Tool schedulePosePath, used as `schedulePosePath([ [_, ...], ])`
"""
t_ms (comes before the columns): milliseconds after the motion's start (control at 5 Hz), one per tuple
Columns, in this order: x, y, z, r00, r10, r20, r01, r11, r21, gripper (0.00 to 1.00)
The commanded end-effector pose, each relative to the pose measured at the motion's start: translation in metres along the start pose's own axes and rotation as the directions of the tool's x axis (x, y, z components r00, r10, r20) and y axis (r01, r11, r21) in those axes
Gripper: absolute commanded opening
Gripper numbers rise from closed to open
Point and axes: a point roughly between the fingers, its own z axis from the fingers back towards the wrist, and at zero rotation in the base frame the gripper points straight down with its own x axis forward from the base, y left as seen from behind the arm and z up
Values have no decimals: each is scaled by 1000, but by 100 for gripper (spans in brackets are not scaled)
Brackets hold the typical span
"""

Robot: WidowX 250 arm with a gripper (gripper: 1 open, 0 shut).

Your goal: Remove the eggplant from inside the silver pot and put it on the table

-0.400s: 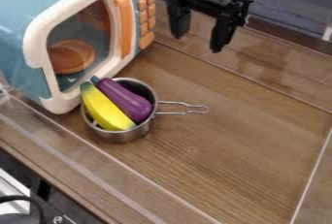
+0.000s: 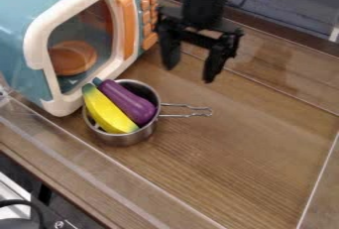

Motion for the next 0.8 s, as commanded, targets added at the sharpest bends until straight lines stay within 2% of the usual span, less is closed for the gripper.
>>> schedulePosePath([
  [0, -14, 13, 17, 990, 105, 90, -102, 994, -30, 100],
  [200, -19, 24, 15, 977, 188, 104, -184, 982, -44, 100],
  [400, -19, 27, 7, 961, 254, 112, -249, 967, -58, 100],
  [600, -17, 28, 0, 948, 295, 116, -289, 955, -67, 100],
])
